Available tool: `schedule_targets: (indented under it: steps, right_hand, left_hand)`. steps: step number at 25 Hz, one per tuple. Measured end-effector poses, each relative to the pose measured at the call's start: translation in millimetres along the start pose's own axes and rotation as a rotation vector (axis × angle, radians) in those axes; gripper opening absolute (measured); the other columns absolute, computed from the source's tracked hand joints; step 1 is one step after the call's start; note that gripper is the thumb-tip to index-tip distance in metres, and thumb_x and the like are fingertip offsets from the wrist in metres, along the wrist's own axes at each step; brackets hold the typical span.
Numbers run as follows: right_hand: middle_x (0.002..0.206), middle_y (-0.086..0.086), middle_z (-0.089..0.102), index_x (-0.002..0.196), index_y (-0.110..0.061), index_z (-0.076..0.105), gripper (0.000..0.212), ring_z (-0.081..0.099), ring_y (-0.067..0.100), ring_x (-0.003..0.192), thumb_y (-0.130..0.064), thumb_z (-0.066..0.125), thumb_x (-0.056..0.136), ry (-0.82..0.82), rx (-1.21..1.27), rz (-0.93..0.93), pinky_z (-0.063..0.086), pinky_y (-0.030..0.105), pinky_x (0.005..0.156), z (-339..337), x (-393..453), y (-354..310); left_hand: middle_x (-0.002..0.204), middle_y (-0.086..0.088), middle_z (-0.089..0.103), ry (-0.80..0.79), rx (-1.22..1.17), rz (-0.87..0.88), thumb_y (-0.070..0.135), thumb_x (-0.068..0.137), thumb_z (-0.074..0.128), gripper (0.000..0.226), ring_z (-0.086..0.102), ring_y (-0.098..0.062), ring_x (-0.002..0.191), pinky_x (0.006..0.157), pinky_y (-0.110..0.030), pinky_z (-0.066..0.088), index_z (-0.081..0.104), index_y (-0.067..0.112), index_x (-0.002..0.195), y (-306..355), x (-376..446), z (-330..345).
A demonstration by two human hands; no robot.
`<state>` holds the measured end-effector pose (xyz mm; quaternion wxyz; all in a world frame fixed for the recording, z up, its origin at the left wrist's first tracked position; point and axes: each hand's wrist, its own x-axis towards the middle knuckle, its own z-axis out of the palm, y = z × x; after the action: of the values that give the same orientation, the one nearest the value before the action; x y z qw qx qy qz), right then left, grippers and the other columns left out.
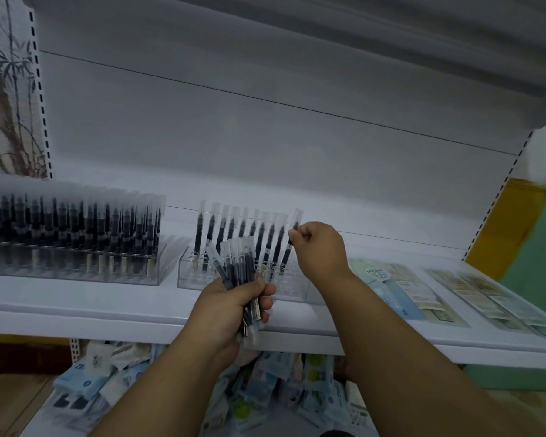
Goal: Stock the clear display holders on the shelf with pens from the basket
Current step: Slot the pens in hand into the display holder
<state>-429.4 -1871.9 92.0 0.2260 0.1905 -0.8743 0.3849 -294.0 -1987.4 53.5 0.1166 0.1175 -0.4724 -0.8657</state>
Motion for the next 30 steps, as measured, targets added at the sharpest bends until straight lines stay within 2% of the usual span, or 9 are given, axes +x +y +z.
schedule_targets:
  steps: [3, 7, 9, 12, 14, 19, 23, 28, 30]
  right_hand:
    - [0.058, 0.006, 0.047, 0.064, -0.008, 0.048, 0.038, 0.053, 0.013, 0.057, -0.025, 0.061, 0.095, -0.070, -0.044, 0.015, 0.042, 0.029, 0.058, -3.6, 8.3, -5.5]
    - [0.058, 0.000, 0.044, 0.062, -0.012, 0.044, 0.039, 0.042, 0.013, 0.055, -0.025, 0.058, 0.097, -0.203, -0.111, -0.050, 0.035, 0.027, 0.056, -10.2, 8.8, -5.0]
    - [0.061, 0.005, 0.047, 0.066, -0.004, 0.049, 0.040, 0.040, 0.016, 0.055, -0.025, 0.055, 0.099, -0.275, -0.121, -0.015, 0.036, 0.030, 0.058, -10.4, 7.4, -0.9]
    - [0.061, 0.005, 0.050, 0.065, -0.008, 0.050, 0.043, 0.045, 0.019, 0.057, -0.035, 0.056, 0.097, -0.162, -0.099, 0.050, 0.039, 0.030, 0.058, -4.0, -5.4, 1.9]
    - [0.067, -0.001, 0.056, 0.071, -0.012, 0.055, 0.037, 0.051, 0.014, 0.063, -0.039, 0.056, 0.096, -0.077, 0.014, 0.058, 0.039, 0.027, 0.059, -6.4, -19.9, -5.5]
    - [0.073, -0.004, 0.067, 0.097, -0.015, 0.071, 0.009, 0.055, 0.005, 0.060, -0.020, 0.066, 0.092, -0.441, 0.507, 0.215, 0.044, 0.016, 0.055, -19.4, -35.1, -27.9]
    - [0.078, 0.003, 0.066, 0.114, -0.021, 0.066, 0.028, 0.055, 0.010, 0.061, -0.014, 0.071, 0.087, -0.385, 0.569, 0.264, 0.042, 0.019, 0.054, -24.1, -27.8, -23.4]
    - [0.081, 0.011, 0.067, 0.110, -0.029, 0.063, 0.026, 0.054, 0.015, 0.069, -0.012, 0.064, 0.090, -0.354, 0.567, 0.260, 0.040, 0.028, 0.058, -34.9, -18.8, -12.3]
    - [0.084, 0.010, 0.071, 0.109, -0.029, 0.059, 0.025, 0.057, 0.017, 0.071, -0.011, 0.063, 0.091, -0.238, 0.594, 0.272, 0.040, 0.029, 0.058, -41.6, -11.8, -7.1]
  left_hand:
    - [0.078, -0.018, 0.073, -0.008, -0.008, -0.003, -0.001, 0.092, 0.059, 0.014, 0.062, -0.017, 0.054, 0.048, -0.028, 0.052, 0.062, -0.004, 0.105, -0.7, -1.8, 1.2]
    - [0.080, -0.018, 0.073, -0.009, -0.020, -0.014, 0.001, 0.092, 0.060, 0.014, 0.063, -0.018, 0.055, 0.048, -0.028, 0.052, 0.063, -0.003, 0.105, -0.7, -4.0, 5.4]
    - [0.081, -0.018, 0.074, -0.018, -0.027, -0.013, 0.002, 0.092, 0.060, 0.012, 0.062, -0.018, 0.056, 0.048, -0.027, 0.052, 0.063, -0.002, 0.103, 0.1, -6.7, 7.7]
    - [0.084, -0.020, 0.073, -0.047, -0.034, -0.010, 0.003, 0.092, 0.060, 0.012, 0.062, -0.019, 0.057, 0.048, -0.027, 0.052, 0.063, -0.002, 0.103, 3.4, -10.5, 8.9]
    - [0.085, -0.022, 0.073, -0.060, -0.044, -0.011, 0.003, 0.092, 0.060, 0.014, 0.062, -0.018, 0.057, 0.048, -0.027, 0.052, 0.063, -0.003, 0.104, 4.7, -10.5, 8.6]
    - [0.084, -0.023, 0.072, -0.103, -0.035, -0.027, -0.001, 0.093, 0.056, 0.018, 0.062, -0.019, 0.057, 0.049, -0.029, 0.052, 0.064, -0.003, 0.108, -0.4, -8.4, 14.4]
    - [0.084, -0.023, 0.072, -0.098, -0.028, -0.041, -0.001, 0.092, 0.056, 0.015, 0.063, -0.020, 0.057, 0.049, -0.028, 0.053, 0.064, -0.002, 0.105, -4.7, -8.1, 18.4]
    - [0.079, -0.020, 0.072, -0.076, -0.011, -0.044, 0.000, 0.094, 0.056, 0.014, 0.065, -0.022, 0.059, 0.050, -0.028, 0.053, 0.064, -0.001, 0.106, -3.6, -2.2, 19.6]
    - [0.076, -0.018, 0.071, -0.058, 0.001, -0.053, 0.001, 0.094, 0.057, 0.013, 0.063, -0.021, 0.056, 0.050, -0.028, 0.053, 0.063, 0.000, 0.104, -4.9, -1.4, 18.9]
